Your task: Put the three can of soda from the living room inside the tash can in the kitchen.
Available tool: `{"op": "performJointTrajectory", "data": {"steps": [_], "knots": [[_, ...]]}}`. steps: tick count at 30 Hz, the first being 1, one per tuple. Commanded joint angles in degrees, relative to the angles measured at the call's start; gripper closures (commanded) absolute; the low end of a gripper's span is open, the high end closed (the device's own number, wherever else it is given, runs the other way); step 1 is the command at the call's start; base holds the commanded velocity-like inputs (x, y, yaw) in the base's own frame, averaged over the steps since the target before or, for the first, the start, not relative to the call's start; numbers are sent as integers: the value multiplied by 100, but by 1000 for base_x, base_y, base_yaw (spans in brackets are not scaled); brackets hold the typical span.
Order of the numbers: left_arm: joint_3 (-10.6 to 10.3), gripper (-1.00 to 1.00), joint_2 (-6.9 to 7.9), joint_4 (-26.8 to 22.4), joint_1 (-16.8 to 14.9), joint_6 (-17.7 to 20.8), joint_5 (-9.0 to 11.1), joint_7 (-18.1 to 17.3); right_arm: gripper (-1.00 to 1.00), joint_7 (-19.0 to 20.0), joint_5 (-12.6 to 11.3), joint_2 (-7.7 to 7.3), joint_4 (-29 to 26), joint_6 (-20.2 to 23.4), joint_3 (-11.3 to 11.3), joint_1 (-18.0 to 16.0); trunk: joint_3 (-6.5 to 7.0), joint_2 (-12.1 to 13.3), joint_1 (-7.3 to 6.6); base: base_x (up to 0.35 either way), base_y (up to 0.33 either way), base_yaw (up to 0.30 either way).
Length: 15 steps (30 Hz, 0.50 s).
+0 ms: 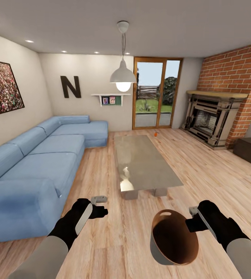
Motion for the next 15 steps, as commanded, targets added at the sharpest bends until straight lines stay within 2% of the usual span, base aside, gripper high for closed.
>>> {"op": "performJointTrajectory", "data": {"steps": [1, 15], "knots": [[-1, -100, 0, 0, 0, -1, 0, 0, 100, 17, -101, 3, -3, 11, -3, -2, 7, -1, 0, 0, 0, 0], [-8, -100, -1, 0, -2, 1, 0, 0, 100, 5, -135, -1, -7, 11, -32, -3, 20, -1, 0, 0, 0, 0]]}}
